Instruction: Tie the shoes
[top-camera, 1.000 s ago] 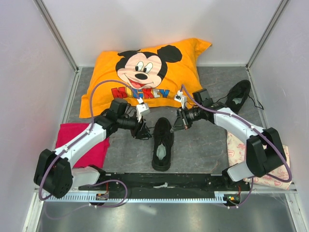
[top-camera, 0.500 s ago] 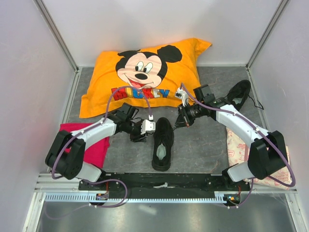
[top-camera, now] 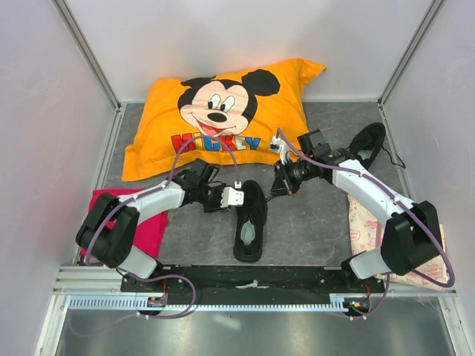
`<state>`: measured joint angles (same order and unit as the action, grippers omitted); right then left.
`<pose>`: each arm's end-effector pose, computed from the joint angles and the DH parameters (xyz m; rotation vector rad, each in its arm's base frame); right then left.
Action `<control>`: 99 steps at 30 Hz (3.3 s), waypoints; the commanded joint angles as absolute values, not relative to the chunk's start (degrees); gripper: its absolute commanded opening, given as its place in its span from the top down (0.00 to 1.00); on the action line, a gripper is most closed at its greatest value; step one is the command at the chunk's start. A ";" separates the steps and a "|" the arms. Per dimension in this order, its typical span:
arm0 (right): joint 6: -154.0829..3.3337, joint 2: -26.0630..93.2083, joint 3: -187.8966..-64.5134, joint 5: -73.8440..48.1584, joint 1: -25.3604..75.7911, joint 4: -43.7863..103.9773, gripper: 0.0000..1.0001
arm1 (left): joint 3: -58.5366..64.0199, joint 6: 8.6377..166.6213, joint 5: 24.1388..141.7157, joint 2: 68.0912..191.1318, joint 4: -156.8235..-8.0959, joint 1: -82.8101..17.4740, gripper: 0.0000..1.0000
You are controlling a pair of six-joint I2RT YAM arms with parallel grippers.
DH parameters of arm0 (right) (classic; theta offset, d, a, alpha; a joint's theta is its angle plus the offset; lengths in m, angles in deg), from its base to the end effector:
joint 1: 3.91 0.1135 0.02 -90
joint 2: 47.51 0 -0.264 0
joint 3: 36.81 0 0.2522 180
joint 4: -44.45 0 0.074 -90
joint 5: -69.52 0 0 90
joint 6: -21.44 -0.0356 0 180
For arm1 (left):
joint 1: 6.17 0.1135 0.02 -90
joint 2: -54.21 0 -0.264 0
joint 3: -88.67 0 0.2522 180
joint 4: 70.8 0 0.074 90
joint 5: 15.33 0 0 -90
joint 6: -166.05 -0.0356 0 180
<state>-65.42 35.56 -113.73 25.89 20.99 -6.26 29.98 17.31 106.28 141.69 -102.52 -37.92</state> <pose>0.2547 0.1466 0.2660 -0.9079 2.3308 1.1830 0.2289 -0.1636 0.1650 1.8839 1.6087 -0.5283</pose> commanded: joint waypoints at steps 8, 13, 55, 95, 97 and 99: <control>-63.46 34.93 -116.31 26.01 21.31 -6.49 1.00 | 30.44 8.11 110.70 135.76 -104.08 -34.21 0.45; -63.73 35.55 -116.84 25.84 21.40 -6.22 1.00 | 27.98 5.12 112.11 140.42 -102.94 -35.26 0.44; -55.82 29.22 -116.14 -2.37 21.58 -1.75 1.00 | 39.49 -2.09 110.61 110.72 -137.39 -38.16 0.98; -70.14 35.46 -114.91 8.25 27.82 20.23 1.00 | 11.71 84.91 121.61 133.40 -80.53 -64.00 0.98; -70.32 35.64 -114.99 8.69 27.90 20.49 1.00 | 13.64 85.10 117.41 132.96 -79.91 -64.17 0.97; -70.49 35.99 -115.26 9.22 27.90 20.67 1.00 | 14.88 82.65 112.92 132.52 -82.09 -64.00 0.87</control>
